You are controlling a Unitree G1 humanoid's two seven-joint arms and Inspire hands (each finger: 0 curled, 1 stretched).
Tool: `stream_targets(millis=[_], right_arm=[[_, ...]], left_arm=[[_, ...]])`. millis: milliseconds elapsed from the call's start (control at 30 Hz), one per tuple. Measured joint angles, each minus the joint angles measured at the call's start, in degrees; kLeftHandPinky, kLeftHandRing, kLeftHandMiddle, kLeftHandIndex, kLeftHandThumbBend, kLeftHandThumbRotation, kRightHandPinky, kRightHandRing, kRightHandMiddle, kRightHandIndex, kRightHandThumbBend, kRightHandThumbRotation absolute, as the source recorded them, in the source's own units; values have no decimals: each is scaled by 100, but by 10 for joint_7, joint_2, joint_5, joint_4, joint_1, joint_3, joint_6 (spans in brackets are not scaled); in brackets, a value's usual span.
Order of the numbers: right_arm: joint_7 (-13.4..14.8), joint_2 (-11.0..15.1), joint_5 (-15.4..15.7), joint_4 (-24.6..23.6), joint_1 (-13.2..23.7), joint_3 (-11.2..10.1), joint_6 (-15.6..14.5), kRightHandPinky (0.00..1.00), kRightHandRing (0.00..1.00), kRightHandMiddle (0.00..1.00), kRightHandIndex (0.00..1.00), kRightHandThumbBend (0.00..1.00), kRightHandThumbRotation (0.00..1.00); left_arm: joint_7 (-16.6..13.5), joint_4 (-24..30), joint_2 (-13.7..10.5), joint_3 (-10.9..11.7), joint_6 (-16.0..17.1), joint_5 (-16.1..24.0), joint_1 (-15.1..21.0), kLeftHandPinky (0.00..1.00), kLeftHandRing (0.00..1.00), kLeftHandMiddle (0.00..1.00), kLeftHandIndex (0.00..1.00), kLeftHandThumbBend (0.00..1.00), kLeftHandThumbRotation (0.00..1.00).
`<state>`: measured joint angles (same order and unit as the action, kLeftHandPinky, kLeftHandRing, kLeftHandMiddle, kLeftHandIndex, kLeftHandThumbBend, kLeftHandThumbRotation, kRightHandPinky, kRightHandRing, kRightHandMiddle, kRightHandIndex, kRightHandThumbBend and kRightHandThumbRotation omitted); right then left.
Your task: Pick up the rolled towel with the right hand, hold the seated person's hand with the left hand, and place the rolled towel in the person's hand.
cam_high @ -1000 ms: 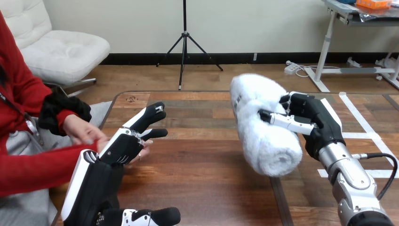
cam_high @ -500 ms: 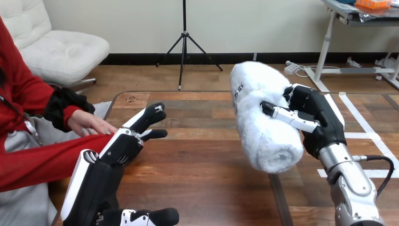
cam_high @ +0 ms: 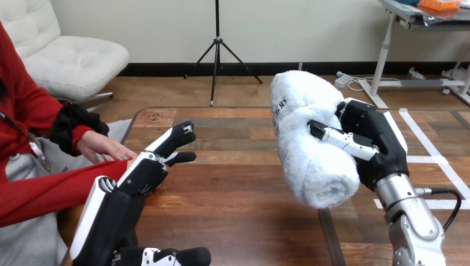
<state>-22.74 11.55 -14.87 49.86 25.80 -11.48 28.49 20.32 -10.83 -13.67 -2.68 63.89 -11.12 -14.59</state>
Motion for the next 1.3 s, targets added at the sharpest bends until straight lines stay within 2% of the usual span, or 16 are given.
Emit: stream_targets(millis=[133, 500, 800, 933, 1133, 1300], right_arm=[[-10, -6, -12, -8, -7, -3, 0, 18, 21, 34, 34, 51, 0], [-22, -12, -26, -20, -16, -6, 3, 18, 21, 33, 34, 51, 0], [-27, -13, -32, -21, -17, -8, 19, 18, 21, 33, 34, 52, 0], [-21, -13, -30, -23, -17, -9, 30, 16, 20, 33, 35, 52, 0], [-22, -21, -36, -31, -19, -15, 36, 15, 19, 32, 35, 53, 0], [-19, -28, -36, -45, -24, -19, 43, 15, 19, 32, 35, 54, 0]], left_arm=[[0, 0, 0, 3, 0, 1, 0, 78, 88, 91, 87, 100, 51], [0, 0, 0, 14, 0, 3, 0, 78, 88, 91, 87, 100, 50], [0, -2, -1, 20, 5, 11, 1, 78, 88, 92, 89, 100, 50], [-5, -2, 0, 32, 6, 37, 2, 78, 88, 92, 89, 100, 53], [-15, -2, -2, 49, 2, 73, 2, 80, 90, 94, 91, 100, 51], [-21, 4, -7, 59, -23, 92, 1, 86, 95, 97, 96, 100, 52]])
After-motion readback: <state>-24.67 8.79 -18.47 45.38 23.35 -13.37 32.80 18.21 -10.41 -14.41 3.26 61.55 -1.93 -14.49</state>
